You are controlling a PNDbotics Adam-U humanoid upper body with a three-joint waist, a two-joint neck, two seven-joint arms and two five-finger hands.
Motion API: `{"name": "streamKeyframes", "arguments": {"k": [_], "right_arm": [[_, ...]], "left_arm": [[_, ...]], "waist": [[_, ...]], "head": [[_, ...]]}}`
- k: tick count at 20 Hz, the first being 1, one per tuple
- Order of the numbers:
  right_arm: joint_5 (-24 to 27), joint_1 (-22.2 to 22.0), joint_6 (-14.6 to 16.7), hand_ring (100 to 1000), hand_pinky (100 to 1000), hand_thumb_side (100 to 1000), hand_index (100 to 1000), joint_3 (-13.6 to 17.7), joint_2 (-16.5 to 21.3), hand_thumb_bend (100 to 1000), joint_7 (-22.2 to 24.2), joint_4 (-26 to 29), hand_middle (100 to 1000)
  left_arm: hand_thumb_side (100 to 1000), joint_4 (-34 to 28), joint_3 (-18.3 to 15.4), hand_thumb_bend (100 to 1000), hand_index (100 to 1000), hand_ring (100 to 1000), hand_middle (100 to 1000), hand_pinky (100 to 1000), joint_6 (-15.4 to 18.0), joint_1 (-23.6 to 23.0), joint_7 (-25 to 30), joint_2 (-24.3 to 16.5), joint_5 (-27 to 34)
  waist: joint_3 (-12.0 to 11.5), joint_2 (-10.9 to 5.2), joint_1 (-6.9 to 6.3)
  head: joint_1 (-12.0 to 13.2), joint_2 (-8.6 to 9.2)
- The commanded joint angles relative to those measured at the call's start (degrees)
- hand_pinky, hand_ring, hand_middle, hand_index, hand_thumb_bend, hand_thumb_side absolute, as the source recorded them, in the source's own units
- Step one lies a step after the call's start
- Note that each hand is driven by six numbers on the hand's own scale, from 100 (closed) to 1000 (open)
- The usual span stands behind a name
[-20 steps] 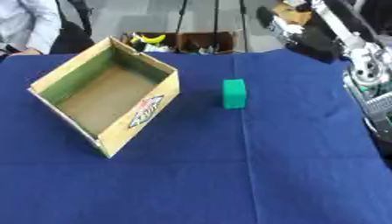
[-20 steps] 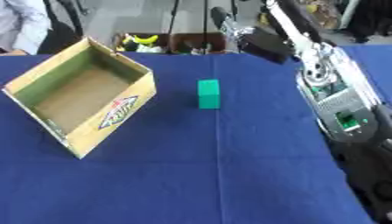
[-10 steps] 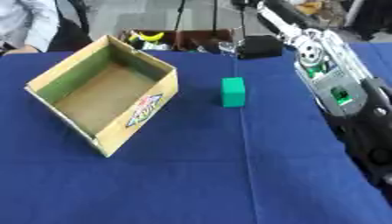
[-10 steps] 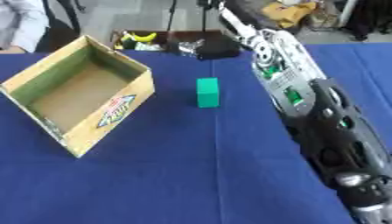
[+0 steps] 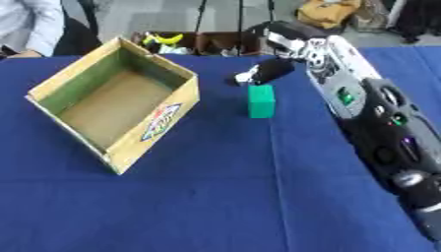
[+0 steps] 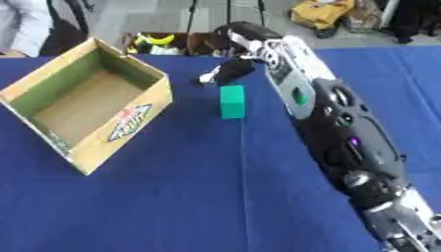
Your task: Pick up objects on the table and place them in the box.
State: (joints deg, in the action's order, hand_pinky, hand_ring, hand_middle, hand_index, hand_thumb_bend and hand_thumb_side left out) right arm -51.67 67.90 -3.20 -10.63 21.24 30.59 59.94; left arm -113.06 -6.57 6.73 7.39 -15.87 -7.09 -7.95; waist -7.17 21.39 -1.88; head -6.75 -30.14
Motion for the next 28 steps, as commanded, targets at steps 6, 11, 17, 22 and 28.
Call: {"name": "streamKeyframes", "arguments": {"k": [6,11,17,22,28], "right_arm": [[-4.3,2.9,5.1,983,882,552,982,4.6,0.1,463,7.3,-6.0,892],[-3.2,3.1,6.7,988,885,541,984,4.5,1.1,466,12.0,-6.6,896],[-2.1,3.4,6.9,988,886,547,987,4.9,2.0,484,17.4,-6.0,898],[-2.8,3.4,6.6,983,881,516,983,4.8,2.2,455,20.5,-5.4,900],[-6.6,3.1,6.7,974,871,491,975,4.2,1.8,420,19.5,-7.5,898]], "left_arm": [[927,-0.5,-0.1,235,848,624,672,241,0.1,0.0,0.2,-1.3,0.1],[928,-0.5,-0.1,234,849,625,673,241,0.0,0.0,0.3,-1.3,0.0],[928,-0.4,-0.2,231,849,625,675,241,0.0,0.0,0.4,-1.3,0.0],[928,-0.5,-0.1,229,849,626,675,241,0.1,0.0,0.5,-1.3,0.0],[928,-0.5,-0.1,226,850,627,676,241,0.1,0.1,0.5,-1.1,0.1]], "waist": [[0.2,-1.26,-0.07],[0.3,-1.27,-0.01],[0.4,-1.18,0.09],[0.3,-0.91,0.10],[0.1,-0.53,0.08]], "head": [[-0.1,0.16],[0.0,0.28],[0.1,0.45],[0.1,0.72],[-0.3,0.96]]}}
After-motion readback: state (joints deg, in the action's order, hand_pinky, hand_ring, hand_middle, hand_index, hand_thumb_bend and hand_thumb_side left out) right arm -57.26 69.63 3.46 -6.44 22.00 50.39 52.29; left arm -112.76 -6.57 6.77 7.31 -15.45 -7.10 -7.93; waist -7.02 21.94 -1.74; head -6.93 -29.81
